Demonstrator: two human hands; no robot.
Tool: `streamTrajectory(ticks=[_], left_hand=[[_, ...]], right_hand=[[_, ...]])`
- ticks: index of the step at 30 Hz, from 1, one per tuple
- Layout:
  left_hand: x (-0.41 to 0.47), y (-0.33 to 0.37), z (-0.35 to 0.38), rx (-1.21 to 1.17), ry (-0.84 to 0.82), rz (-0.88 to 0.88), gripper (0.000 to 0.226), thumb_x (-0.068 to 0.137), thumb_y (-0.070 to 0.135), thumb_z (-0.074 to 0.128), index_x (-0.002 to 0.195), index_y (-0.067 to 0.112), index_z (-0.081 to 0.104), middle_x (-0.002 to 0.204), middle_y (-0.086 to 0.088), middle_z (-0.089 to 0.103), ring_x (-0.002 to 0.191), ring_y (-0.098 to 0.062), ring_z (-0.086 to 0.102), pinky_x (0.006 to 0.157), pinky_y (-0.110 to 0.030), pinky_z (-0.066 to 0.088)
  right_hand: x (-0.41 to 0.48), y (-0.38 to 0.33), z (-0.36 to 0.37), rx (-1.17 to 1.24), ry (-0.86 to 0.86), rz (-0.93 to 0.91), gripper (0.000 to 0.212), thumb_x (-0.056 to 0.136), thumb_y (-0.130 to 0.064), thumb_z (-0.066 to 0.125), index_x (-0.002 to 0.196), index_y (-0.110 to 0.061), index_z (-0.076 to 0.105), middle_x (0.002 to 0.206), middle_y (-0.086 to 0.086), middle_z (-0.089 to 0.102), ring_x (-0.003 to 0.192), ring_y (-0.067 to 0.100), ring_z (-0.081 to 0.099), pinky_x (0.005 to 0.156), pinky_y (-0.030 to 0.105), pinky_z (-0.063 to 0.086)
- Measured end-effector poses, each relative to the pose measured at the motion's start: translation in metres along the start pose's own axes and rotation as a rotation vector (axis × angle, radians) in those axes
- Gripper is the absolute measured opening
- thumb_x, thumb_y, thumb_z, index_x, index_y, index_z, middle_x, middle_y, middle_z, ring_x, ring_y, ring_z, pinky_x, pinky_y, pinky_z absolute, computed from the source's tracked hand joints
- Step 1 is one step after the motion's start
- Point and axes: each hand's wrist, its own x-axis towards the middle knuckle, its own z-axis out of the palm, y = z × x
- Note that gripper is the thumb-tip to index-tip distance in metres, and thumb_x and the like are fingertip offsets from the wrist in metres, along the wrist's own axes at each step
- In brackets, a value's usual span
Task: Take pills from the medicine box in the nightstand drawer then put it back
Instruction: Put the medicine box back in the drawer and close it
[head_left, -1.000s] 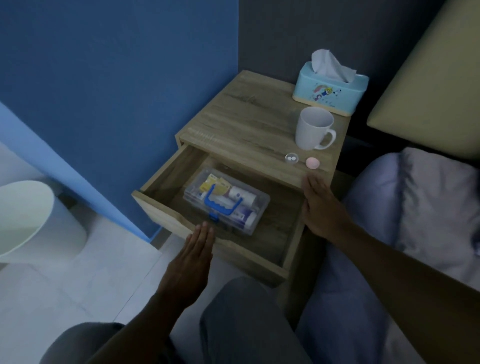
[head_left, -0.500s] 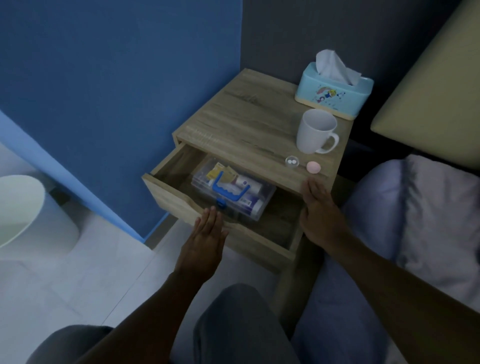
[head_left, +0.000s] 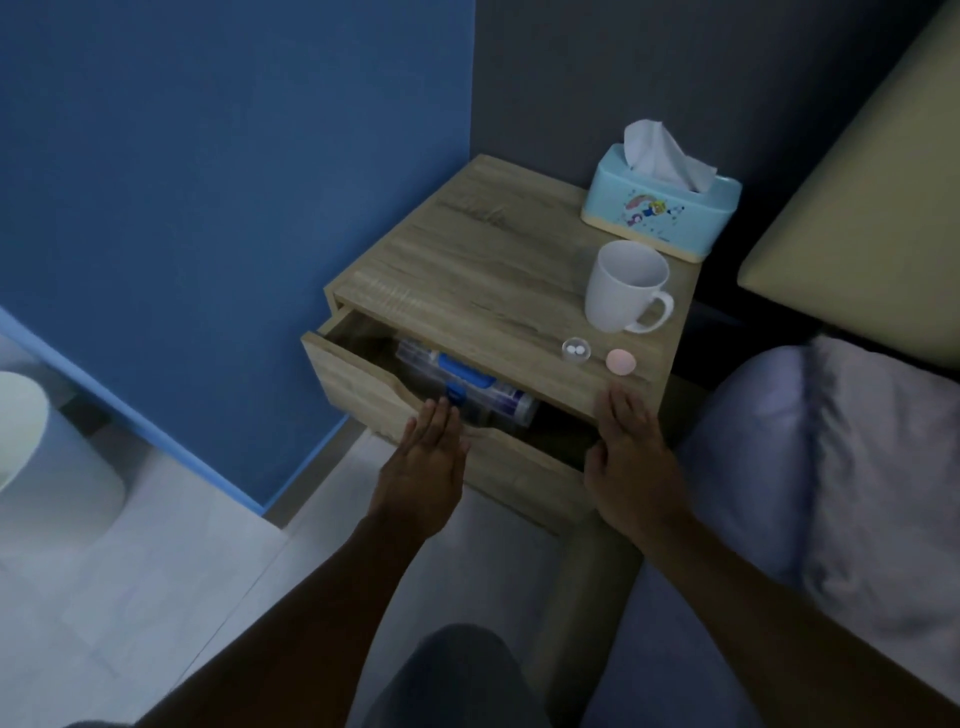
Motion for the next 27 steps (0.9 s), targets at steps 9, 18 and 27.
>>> streamTrajectory(ticks=[9, 18, 27], left_hand=[[0.035, 0.007, 0.014, 0.027, 0.034, -0.014, 0.057, 0.099, 0.034, 0.026, 0.15, 0.008, 0.029, 0.159, -0.015, 0.029, 0.15, -0.025, 0.017, 0.12, -0.043, 0.024], [0.056, 0.016, 0.014, 0.044, 0.001, -0.004, 0.057, 0.1, 0.027, 0.034, 0.151, 0.005, 0.024, 0.16, -0.016, 0.024, 0.151, -0.026, 0.014, 0.12, -0.046, 0.026], [0.072, 0.016, 0.008, 0.035, -0.121, -0.015, 0.063, 0.096, 0.019, 0.043, 0.154, 0.011, 0.018, 0.164, -0.01, 0.012, 0.152, -0.023, 0.003, 0.123, -0.046, 0.014]], right_hand=[[-0.002, -0.009, 0.003, -0.05, 0.022, 0.048, 0.059, 0.099, -0.022, 0.037, 0.154, -0.005, 0.024, 0.163, 0.015, 0.019, 0.152, 0.028, 0.011, 0.125, 0.04, 0.009], [-0.003, -0.009, 0.008, -0.084, 0.024, 0.055, 0.065, 0.095, -0.03, 0.026, 0.154, -0.005, 0.023, 0.163, 0.016, 0.019, 0.152, 0.028, 0.011, 0.124, 0.044, 0.014], [-0.004, -0.009, 0.009, -0.096, 0.023, 0.052, 0.065, 0.094, -0.025, 0.033, 0.154, -0.004, 0.022, 0.163, 0.015, 0.019, 0.152, 0.029, 0.01, 0.125, 0.041, 0.005]])
